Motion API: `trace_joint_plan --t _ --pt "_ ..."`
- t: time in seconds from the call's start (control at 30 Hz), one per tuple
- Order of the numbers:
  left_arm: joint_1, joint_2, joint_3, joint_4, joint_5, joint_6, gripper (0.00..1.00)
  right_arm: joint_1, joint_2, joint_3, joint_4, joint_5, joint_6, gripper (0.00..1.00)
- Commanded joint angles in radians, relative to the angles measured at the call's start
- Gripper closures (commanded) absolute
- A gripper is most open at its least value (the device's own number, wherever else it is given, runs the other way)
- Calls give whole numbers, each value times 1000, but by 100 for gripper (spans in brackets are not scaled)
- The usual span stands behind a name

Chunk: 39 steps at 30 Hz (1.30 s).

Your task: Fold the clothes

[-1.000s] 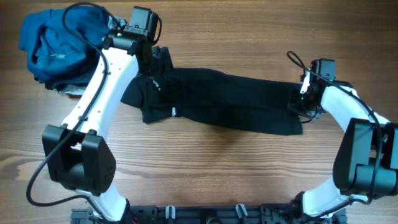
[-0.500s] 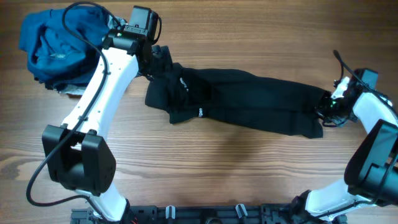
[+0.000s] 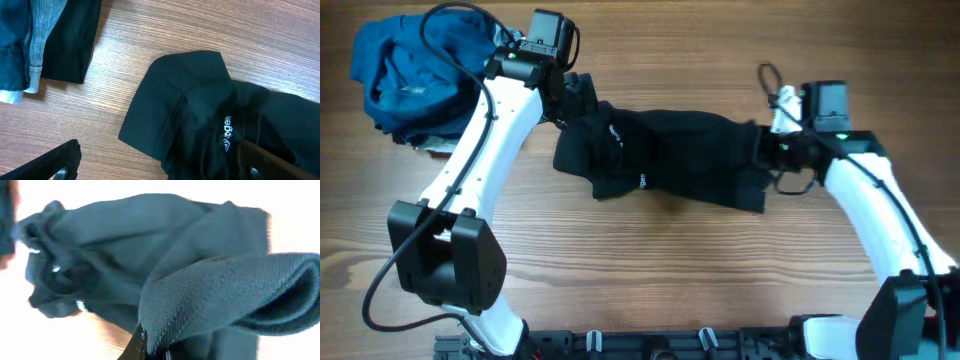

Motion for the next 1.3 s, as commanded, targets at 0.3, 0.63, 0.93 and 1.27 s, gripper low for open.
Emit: trace_joint_plan --t 0.3,0.63,0.93,1.27 --pt "3 -21 -3 -5 -17 -17 0 145 106 26 141 -79 37 50" --pt "3 -21 -3 -5 -16 -17 0 175 85 23 24 157 57 47" --pt "3 -21 -3 -5 -17 -17 0 176 216 -3 2 189 82 48" --pt "3 -21 -3 -5 -17 -17 0 356 213 -3 60 -126 57 53"
